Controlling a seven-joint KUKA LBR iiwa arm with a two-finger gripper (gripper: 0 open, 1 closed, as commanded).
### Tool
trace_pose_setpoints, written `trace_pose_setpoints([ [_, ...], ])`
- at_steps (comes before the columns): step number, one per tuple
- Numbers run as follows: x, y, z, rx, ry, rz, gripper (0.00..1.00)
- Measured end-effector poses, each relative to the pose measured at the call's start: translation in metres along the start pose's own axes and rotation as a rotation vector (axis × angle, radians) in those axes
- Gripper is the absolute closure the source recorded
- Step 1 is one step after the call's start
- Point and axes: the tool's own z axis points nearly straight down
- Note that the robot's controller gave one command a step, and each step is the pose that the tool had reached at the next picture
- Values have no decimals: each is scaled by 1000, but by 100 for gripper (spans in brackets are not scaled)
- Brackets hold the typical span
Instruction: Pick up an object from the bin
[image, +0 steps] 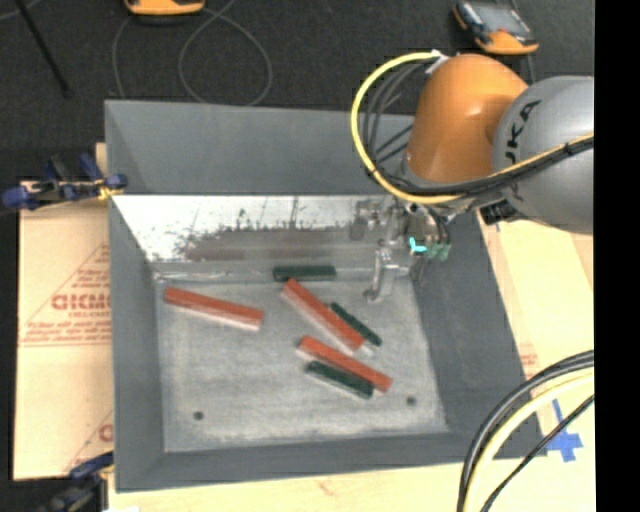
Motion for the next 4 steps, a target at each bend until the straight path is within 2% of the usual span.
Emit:
trace_pose_setpoints([
  [1, 37, -16, 128, 0, 1, 18, 0],
  [2, 32, -16, 120, 2, -13, 16, 100],
  [3, 52, -61, -3, 5, -16, -69, 100],
  [4, 53, -59, 1, 1, -7, -70, 0],
])
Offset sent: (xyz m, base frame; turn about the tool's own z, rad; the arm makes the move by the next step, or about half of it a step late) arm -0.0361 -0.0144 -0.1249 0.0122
